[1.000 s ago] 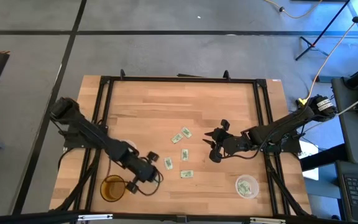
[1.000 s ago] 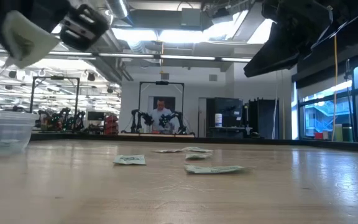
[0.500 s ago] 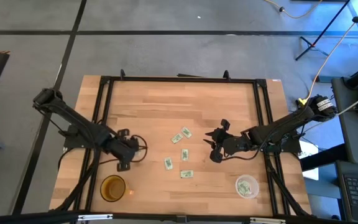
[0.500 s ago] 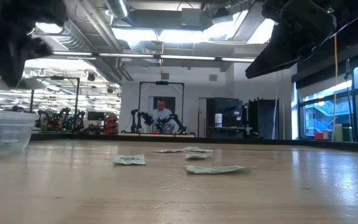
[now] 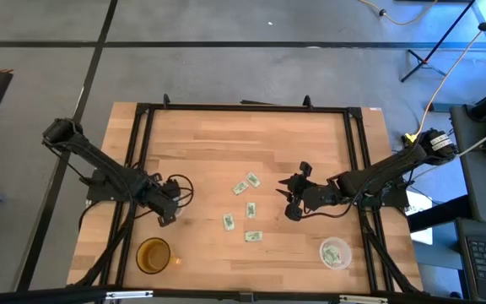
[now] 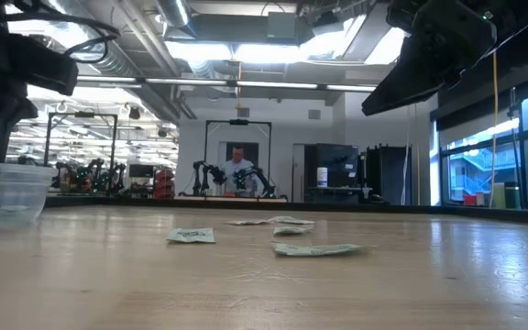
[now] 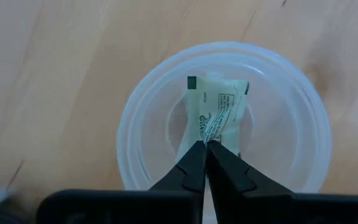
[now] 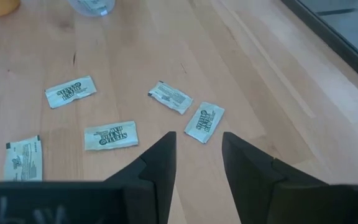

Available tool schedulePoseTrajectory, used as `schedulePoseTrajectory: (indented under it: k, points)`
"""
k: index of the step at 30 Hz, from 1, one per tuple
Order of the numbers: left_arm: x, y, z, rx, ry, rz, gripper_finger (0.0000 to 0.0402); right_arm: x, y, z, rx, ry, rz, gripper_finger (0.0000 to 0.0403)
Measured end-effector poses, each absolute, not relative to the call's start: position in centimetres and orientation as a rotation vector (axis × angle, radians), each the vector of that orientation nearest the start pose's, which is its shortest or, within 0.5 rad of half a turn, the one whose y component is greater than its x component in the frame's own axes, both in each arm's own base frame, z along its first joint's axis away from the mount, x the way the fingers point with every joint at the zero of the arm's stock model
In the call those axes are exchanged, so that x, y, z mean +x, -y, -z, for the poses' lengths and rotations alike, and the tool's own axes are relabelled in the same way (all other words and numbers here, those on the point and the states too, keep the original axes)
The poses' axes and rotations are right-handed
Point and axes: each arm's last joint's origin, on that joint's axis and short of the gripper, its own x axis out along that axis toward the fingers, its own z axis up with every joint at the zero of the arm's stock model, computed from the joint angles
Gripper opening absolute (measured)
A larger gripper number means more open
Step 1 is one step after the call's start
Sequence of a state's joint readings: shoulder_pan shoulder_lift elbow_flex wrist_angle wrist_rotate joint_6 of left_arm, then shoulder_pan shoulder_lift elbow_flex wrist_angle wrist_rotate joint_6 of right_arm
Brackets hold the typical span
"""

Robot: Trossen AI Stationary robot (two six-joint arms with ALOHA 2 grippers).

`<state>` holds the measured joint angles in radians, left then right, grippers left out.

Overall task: Pick and place items into bin
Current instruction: Put the green stevia packet into the left transparent bin

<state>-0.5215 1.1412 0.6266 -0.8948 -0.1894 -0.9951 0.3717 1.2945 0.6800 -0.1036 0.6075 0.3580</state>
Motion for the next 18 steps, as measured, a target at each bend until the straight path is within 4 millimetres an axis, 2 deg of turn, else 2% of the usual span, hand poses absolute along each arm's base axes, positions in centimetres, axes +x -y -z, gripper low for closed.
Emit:
schedulePoseTrajectory:
  k: [6, 12, 15, 18]
  points:
    - [14.9, 7.9, -18.1, -0.365, -1.283, -0.397, 0.0047, 24.1, -7.6, -20.5, 0.006, -0.582, 0.333, 0.0133]
    - [15.5, 8.4, -19.4, -0.404, -1.266, -0.358, 0.0087, 24.1, -7.6, -20.5, 0.006, -0.582, 0.334, 0.0133]
    - [16.4, 8.7, -20.6, -0.419, -1.191, -0.335, 0.0099, 24.1, -7.6, -20.5, 0.006, -0.582, 0.334, 0.0133]
    - [17.7, 9.2, -21.7, -0.377, -1.057, -0.235, 0.0108, 24.1, -7.6, -20.5, 0.006, -0.582, 0.334, 0.0133]
